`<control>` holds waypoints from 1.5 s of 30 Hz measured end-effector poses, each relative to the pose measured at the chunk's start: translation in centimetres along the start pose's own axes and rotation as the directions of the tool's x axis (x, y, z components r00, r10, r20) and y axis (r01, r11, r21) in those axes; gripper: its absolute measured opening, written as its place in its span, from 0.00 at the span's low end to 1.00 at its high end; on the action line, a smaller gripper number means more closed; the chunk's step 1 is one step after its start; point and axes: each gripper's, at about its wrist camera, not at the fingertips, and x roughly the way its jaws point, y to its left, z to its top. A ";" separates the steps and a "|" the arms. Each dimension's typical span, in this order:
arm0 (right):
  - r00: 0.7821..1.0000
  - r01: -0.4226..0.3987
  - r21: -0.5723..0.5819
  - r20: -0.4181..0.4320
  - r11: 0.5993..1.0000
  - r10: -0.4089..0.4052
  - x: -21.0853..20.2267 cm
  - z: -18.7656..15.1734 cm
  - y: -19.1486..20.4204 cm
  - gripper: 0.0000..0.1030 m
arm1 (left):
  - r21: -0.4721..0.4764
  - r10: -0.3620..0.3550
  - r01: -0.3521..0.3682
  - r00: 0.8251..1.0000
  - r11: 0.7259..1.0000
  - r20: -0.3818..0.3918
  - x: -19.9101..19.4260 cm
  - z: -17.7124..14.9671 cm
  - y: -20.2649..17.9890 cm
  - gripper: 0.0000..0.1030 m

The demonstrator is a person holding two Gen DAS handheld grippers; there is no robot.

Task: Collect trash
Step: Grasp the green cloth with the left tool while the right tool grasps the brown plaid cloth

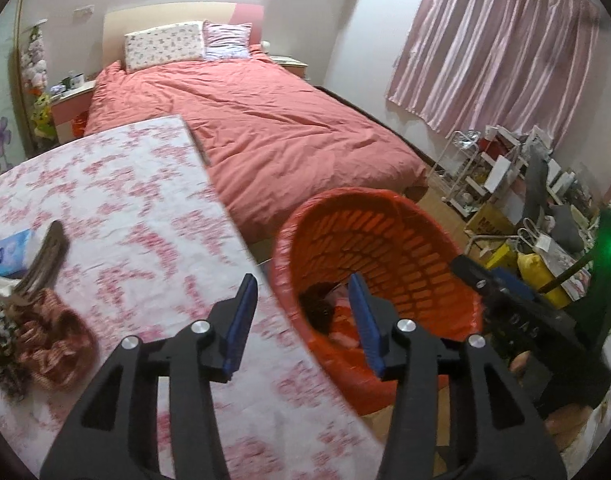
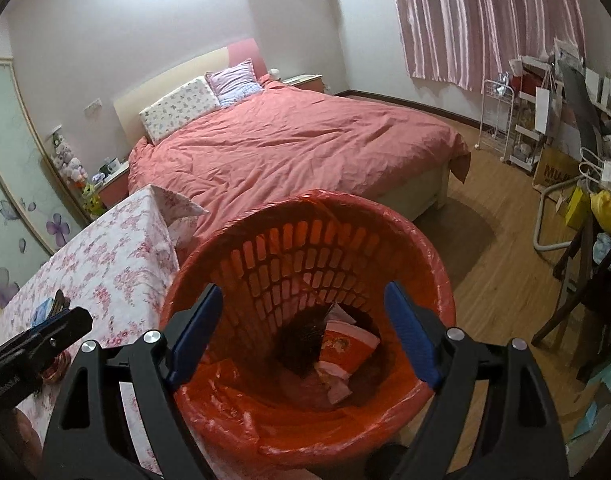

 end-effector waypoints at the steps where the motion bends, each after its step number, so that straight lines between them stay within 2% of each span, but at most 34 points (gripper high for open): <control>1: 1.000 -0.004 -0.012 0.002 1.000 0.004 -0.2 0.0 0.5 0.80 | -0.005 0.009 -0.009 1.000 1.000 0.000 -0.3 -0.2 0.5 0.47; 11: 0.998 -0.061 -0.127 -0.005 0.990 0.061 -1.4 -1.1 5.9 0.80 | -0.062 0.129 -0.127 0.991 0.990 0.036 -4.4 -2.1 6.3 0.56; 17: 0.993 -0.120 -0.192 -0.040 0.974 0.115 -1.6 -2.3 9.8 0.80 | -0.122 0.249 -0.240 0.966 0.963 0.069 -8.2 -3.7 11.9 0.59; 20: 0.987 -0.161 -0.236 -0.067 0.958 0.149 -1.6 -3.3 12.4 0.80 | -0.165 0.325 -0.310 0.943 0.936 0.073 -10.1 -4.8 15.6 0.61; 26: 0.974 -0.221 -0.299 -0.116 0.928 0.195 -1.3 -5.2 17.0 0.79 | -0.307 0.456 -0.426 0.890 0.851 0.030 -13.2 -7.4 24.0 0.62; 30: 0.963 -0.261 -0.325 -0.160 0.909 0.219 -0.6 -6.5 20.0 0.77 | -0.359 0.490 -0.457 0.872 0.814 0.002 -14.1 -8.5 27.7 0.62; 36: 0.950 -0.295 -0.336 -0.207 0.895 0.235 1.1 -7.8 23.7 0.73 | -0.401 0.474 -0.443 0.880 0.802 -0.026 -13.6 -9.2 30.6 0.62; 39: 0.941 -0.310 -0.324 -0.237 0.894 0.240 2.2 -8.1 25.0 0.71 | -0.414 0.448 -0.421 0.893 0.807 -0.034 -12.9 -9.2 31.3 0.62; 43: 0.924 -0.337 -0.299 -0.286 0.893 0.253 3.6 -8.4 26.2 0.69 | -0.417 0.437 -0.415 0.898 0.808 -0.047 -11.9 -8.9 31.8 0.61; 45: 0.918 -0.346 -0.295 -0.301 0.890 0.257 4.1 -8.7 26.7 0.67 | -0.417 0.431 -0.413 0.901 0.809 -0.055 -11.5 -8.7 32.1 0.57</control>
